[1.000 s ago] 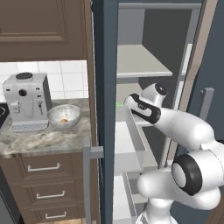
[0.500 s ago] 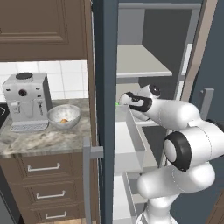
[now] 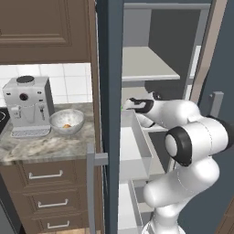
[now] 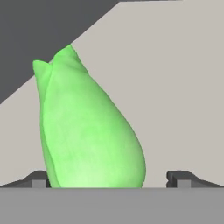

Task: Take the mango, corn, and mango from the freezer and place them in the bowl on the counter.

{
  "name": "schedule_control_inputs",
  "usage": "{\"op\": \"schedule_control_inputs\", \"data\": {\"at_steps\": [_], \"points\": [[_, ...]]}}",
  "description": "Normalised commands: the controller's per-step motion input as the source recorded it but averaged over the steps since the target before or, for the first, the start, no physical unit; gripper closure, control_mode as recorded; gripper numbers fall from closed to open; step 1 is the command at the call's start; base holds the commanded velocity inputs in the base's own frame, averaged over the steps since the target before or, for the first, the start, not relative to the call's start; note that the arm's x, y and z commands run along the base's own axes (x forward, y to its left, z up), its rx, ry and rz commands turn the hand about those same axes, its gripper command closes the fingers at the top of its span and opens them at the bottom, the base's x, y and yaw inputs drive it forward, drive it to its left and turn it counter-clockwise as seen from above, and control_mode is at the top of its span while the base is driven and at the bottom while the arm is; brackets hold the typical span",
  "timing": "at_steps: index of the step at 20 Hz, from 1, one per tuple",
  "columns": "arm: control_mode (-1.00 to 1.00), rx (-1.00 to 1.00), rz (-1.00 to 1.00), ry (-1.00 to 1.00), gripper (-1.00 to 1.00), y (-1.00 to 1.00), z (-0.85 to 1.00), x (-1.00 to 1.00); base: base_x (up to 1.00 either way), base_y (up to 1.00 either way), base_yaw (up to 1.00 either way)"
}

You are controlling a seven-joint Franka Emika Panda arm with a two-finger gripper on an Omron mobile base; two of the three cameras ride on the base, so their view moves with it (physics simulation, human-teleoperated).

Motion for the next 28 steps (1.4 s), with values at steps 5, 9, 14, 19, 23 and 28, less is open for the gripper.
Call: {"op": "schedule_control_inputs", "data": {"at_steps": [5, 9, 14, 19, 23, 28], "points": [[-1.0, -0.01, 0.0, 0.0, 1.0, 0.0, -0.18, 0.17, 0.0, 0.0, 0.0], [-1.0, 0.0, 0.0, 0.0, 1.0, 0.0, 0.0, 0.03, 0.0, 0.0, 0.0], [-1.0, 0.0, 0.0, -0.01, 1.0, 0.0, 0.0, -0.04, 0.0, 0.0, 0.0], [-1.0, 0.0, 0.0, -0.07, 1.0, -0.03, 0.0, -0.37, 0.0, 0.0, 0.0], [-1.0, 0.0, -0.02, -0.1, 1.0, -0.07, 0.01, -0.55, 0.0, 0.0, 0.0], [-1.0, 0.0, -0.02, -0.05, 1.0, -0.12, 0.26, -0.46, 0.0, 0.0, 0.0]]}}
